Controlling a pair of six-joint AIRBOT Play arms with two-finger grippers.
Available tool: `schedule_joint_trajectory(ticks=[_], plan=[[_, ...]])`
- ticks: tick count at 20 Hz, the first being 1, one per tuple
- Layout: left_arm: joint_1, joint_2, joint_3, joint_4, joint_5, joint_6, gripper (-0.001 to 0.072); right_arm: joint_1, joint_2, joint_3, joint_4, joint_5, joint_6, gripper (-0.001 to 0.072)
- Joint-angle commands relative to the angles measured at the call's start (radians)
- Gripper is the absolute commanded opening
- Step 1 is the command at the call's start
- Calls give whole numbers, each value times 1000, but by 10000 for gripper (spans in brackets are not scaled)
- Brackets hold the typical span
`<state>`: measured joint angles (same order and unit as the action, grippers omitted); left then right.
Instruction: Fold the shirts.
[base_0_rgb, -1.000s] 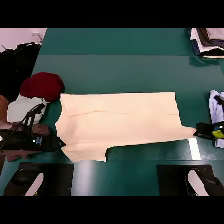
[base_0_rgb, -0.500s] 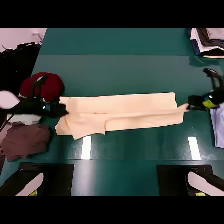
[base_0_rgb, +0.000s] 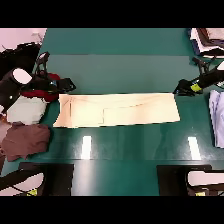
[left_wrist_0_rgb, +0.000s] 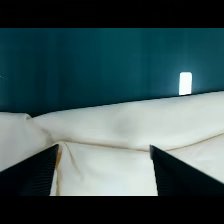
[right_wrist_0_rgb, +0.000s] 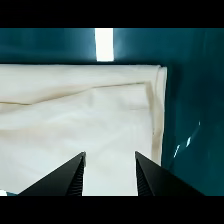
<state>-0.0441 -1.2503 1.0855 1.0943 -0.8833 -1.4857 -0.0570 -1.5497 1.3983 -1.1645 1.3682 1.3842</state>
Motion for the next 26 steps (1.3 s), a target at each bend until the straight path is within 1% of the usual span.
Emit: schedule_joint_trajectory(ticks=[1, 2, 3, 4, 5, 6, 8, 9, 10, 12, 13, 14, 15, 16, 17, 19, 21, 26], plan=[[0, -17, 44, -25, -106, 1, 659, -102, -22, -3, 50, 92, -95, 371], [0, -17, 44, -29, -130, 1, 623, -139, -22, -30, 61, 103, -115, 373], [0, -17, 44, -36, -139, 2, 376, -178, -22, -72, 96, 105, -140, 463], [0, -17, 44, -43, -138, 2, 169, -219, -23, -115, 133, 97, -161, 588], [0, -17, 44, -51, -130, 2, 50, -252, -28, -163, 185, 82, -185, 614], [0, -18, 44, -64, -121, 2, 22, -280, -40, -202, 239, 69, -213, 614], [-3, -21, 43, -111, -101, 2, 22, -300, -73, -264, 316, 60, -258, 612], [-18, -21, 43, -111, -84, 2, 22, -298, -93, -283, 340, 59, -270, 608], [-41, -21, 43, -109, -69, 2, 22, -288, -109, -299, 365, 53, -286, 593], [-109, -27, 43, -110, -30, 1, 21, -249, -127, -324, 406, 18, -307, 592], [-151, -38, 43, -110, -5, 0, 21, -223, -129, -330, 413, -7, -313, 557], [-193, -56, 45, -112, 16, -5, 21, -196, -128, -328, 412, -27, -313, 499], [-230, -77, 45, -120, 32, -7, 21, -171, -128, -317, 412, -31, -322, 335], [-266, -105, 45, -134, 45, -7, 21, -150, -123, -300, 412, -23, -335, 64], [-296, -130, 47, -145, 56, -7, 21, -135, -110, -283, 412, -18, -340, 16], [-350, -196, 79, -174, 64, -7, 22, -110, -63, -227, 412, 3, -334, 14], [-398, -273, 142, -207, 61, -6, 21, -85, 4, -157, 412, 30, -253, 14], [-512, -447, 292, -217, 64, -8, 21, 41, 152, 52, 413, 45, -163, 14]])
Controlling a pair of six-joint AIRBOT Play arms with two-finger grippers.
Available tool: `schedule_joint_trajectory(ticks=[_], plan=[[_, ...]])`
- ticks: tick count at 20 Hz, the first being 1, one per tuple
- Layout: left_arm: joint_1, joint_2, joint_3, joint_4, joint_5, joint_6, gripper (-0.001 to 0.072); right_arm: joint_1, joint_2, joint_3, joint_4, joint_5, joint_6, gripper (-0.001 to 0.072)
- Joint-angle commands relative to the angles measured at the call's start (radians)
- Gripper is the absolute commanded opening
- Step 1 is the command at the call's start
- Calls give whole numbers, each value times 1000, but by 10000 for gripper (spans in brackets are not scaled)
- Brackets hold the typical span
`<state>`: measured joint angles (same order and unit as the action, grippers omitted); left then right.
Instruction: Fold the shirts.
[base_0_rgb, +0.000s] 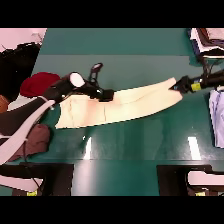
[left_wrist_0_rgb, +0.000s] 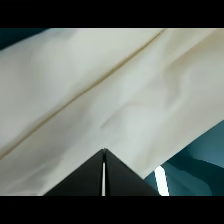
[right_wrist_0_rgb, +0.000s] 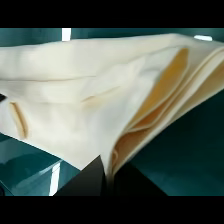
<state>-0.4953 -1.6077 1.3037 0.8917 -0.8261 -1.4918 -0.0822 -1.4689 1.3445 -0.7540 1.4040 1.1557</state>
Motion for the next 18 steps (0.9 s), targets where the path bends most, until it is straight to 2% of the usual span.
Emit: schedule_joint_trajectory(ticks=[1, 6, 12, 15, 18], plan=[[-74, -114, 97, -17, 6, -2, 21, 93, 82, 144, 2, 9, 87, 14], [-95, -195, 161, -36, 16, -10, 21, 242, 85, 285, 3, 9, 129, 14], [-85, -206, 161, -8, 3, -30, 21, 364, 85, 320, 3, -26, 131, 14], [-27, -179, 161, 5, -59, -27, 21, 415, 84, 320, 3, -66, 130, 14], [86, -64, 161, 97, -100, -27, 21, 504, 82, 320, 4, -130, 130, 15]])
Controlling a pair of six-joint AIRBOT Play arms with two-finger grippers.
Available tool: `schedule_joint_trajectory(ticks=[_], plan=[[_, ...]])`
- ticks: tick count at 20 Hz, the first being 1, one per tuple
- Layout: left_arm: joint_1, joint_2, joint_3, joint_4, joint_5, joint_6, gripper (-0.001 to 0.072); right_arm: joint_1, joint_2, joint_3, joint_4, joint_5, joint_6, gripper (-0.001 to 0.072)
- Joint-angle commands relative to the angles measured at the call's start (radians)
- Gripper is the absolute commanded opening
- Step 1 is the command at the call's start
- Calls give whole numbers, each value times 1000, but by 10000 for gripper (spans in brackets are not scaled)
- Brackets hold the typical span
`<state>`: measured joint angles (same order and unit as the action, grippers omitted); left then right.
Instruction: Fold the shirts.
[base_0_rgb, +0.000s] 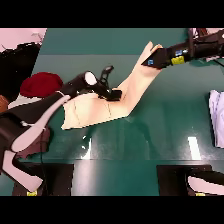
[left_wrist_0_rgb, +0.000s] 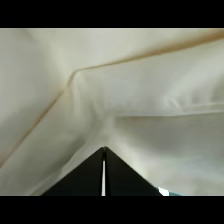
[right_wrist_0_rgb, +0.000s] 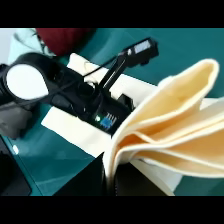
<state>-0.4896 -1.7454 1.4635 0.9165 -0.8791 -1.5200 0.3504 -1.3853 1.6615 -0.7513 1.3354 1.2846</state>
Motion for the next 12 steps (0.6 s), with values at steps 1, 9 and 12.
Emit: schedule_joint_trajectory(ticks=[1, 9, 12], plan=[[127, 123, 1, 106, -63, 2, 21, 111, -8, 3, 2, -90, 1, 15], [518, 576, 1, 341, -155, 2, 22, 570, -270, 3, 364, -448, -320, 463], [612, 658, 1, 345, -186, 3, 22, 609, -328, 3, 356, -407, -316, 549]])
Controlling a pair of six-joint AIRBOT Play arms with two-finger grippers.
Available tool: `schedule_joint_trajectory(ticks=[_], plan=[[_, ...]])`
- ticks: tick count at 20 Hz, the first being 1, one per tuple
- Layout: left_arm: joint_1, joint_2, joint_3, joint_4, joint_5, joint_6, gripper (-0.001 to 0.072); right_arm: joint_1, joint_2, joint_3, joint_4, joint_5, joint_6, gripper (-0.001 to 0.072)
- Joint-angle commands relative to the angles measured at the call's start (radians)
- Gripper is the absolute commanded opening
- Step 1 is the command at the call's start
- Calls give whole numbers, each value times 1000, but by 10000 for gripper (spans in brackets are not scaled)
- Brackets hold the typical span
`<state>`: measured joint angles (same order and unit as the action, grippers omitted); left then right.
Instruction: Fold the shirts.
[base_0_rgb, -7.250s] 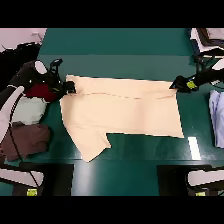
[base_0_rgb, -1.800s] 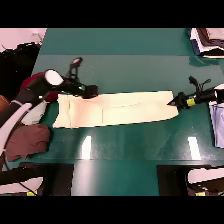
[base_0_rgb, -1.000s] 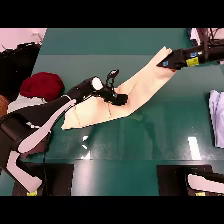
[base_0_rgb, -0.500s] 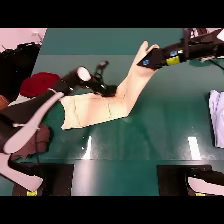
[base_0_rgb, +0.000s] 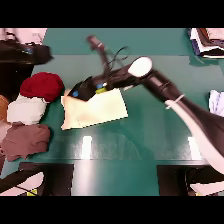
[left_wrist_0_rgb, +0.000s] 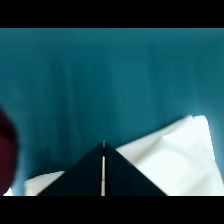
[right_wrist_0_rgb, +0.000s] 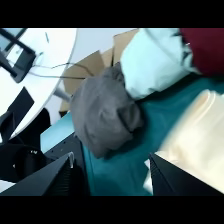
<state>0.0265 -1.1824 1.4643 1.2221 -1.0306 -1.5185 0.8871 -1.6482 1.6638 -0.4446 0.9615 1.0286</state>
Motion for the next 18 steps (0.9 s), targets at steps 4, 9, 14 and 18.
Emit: schedule_joint_trajectory(ticks=[4, 9, 14, 18], plan=[[122, 109, -1, 43, -106, 9, 22, -50, -35, -13, -132, 121, 58, 477], [119, 109, -2, 34, -114, 8, 22, -336, 99, -290, -390, 133, 213, 476], [119, 108, -3, 9, -103, 8, 22, -568, 72, -465, -314, 142, 220, 636], [119, 108, -3, -3, -99, 8, 22, -558, -59, -406, -251, 197, 218, 634]])
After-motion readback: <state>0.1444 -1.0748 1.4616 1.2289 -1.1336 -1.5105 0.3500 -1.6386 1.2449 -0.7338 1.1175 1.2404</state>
